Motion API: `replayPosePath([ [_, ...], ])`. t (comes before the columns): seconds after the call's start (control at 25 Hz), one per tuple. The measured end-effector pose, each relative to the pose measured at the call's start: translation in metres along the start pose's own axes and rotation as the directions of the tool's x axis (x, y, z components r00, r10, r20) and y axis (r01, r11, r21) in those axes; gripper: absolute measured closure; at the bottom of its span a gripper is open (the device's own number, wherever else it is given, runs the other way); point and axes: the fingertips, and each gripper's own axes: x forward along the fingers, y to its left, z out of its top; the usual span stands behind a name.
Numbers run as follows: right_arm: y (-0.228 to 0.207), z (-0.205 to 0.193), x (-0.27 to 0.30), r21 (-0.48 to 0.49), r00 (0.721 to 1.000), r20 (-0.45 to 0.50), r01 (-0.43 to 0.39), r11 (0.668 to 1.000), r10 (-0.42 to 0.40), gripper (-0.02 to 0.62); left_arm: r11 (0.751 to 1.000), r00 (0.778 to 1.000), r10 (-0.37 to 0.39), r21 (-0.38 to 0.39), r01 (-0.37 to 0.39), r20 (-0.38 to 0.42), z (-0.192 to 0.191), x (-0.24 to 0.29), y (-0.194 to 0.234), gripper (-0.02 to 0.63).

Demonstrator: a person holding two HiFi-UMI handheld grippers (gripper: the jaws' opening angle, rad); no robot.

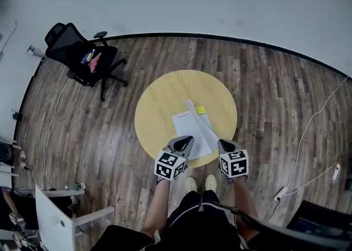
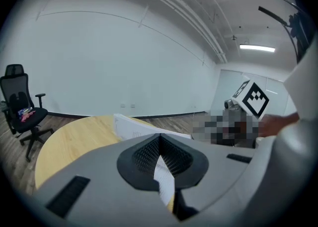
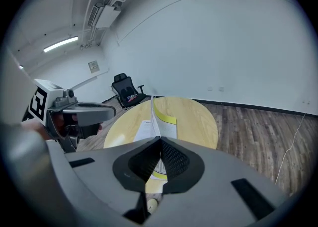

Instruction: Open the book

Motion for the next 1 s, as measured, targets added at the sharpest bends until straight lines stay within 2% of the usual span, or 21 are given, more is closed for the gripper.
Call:
replayPosePath([
  [0.48, -0.070, 0.004, -0.013, 0.067, 0.998, 0.016, 0.051, 0.996, -0.053, 0.584, 1.000, 0.999, -0.012, 0.026, 0.013, -0.032, 0.022, 0.050, -0.010, 0.606],
  [0.72, -0.101, -0.005, -0.013, 0.094, 0.998, 0.002, 0.066, 0.993, -0.066, 0.584, 0.999, 0.998, -0.037, 0.032, 0.038, -0.055, 0.021, 0.078, -0.025, 0.606],
  [1.0, -0.116, -0.016, -0.008, 0.114, 0.997, -0.018, 0.074, 0.991, -0.073, 0.584, 0.999, 0.995, -0.042, 0.024, 0.044, -0.087, 0.009, 0.094, -0.026, 0.606],
])
